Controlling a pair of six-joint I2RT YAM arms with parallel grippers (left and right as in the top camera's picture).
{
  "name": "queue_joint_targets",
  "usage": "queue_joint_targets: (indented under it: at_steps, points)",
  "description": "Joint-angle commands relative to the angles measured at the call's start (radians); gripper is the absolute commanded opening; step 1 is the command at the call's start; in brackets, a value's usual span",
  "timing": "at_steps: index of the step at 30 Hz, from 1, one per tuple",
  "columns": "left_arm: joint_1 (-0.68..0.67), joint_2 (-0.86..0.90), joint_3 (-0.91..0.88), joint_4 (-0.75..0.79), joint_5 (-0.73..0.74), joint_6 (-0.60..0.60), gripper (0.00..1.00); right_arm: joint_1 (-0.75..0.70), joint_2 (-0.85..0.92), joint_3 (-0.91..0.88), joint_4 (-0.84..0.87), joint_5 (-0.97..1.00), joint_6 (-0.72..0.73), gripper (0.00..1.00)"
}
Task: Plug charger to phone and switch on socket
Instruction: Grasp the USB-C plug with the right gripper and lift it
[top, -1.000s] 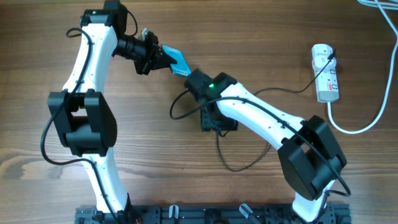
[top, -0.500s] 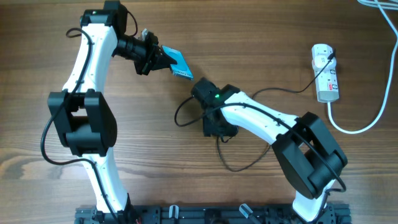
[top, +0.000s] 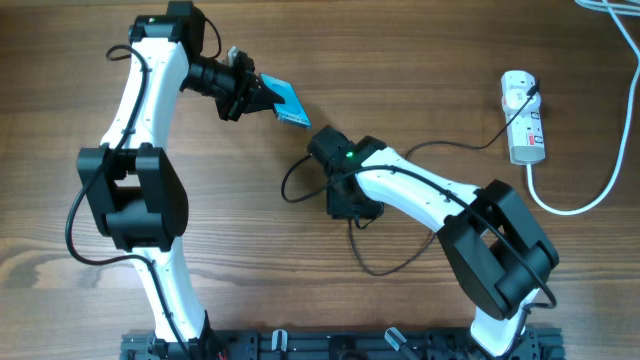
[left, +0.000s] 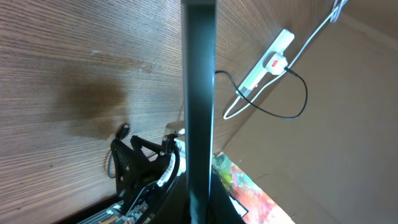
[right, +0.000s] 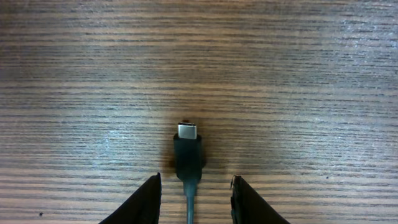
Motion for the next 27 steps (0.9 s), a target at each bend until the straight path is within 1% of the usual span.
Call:
queue_joint_targets:
  at_steps: [1, 4, 7, 8, 9, 18, 20, 22, 24, 27]
  points:
    - [-0.003, -0.039, 0.002, -0.002, 0.017, -0.006, 0.04, 0.002, 0.013, -0.043, 0.047, 0.017, 0.027, 0.37]
    - [-0.003, -0.039, 0.002, -0.004, 0.017, -0.006, 0.04, 0.002, 0.013, -0.091, 0.085, 0.017, 0.037, 0.37]
    - [-0.003, -0.039, 0.002, -0.004, 0.017, -0.006, 0.04, 0.002, 0.013, -0.093, 0.087, 0.017, 0.037, 0.33]
    - [-0.003, -0.039, 0.002, -0.004, 0.017, -0.006, 0.04, 0.002, 0.013, -0.093, 0.086, 0.017, 0.037, 0.29]
    - [-0.003, -0.039, 0.002, -0.004, 0.017, -0.006, 0.04, 0.002, 0.013, -0.093, 0.084, 0.017, 0.037, 0.28]
    - [-0.003, -0.039, 0.002, -0.004, 0.017, -0.006, 0.04, 0.002, 0.013, -0.093, 0.075, -0.028, 0.039, 0.28]
    - [-0.003, -0.039, 0.002, -0.005, 0.017, -0.006, 0.04, 0.002, 0.013, -0.093, 0.074, -0.036, 0.032, 0.25]
    - [-0.004, -0.039, 0.002, -0.005, 0.017, -0.006, 0.04, 0.002, 0.013, -0.093, 0.074, -0.053, 0.029, 0.25]
    - [-0.004, -0.039, 0.002, -0.005, 0.017, -0.006, 0.04, 0.002, 0.013, -0.093, 0.072, -0.058, 0.029, 0.25]
    - [-0.004, -0.039, 0.002, -0.005, 0.017, -0.006, 0.04, 0.002, 0.013, -0.093, 0.071, -0.087, -0.022, 0.28]
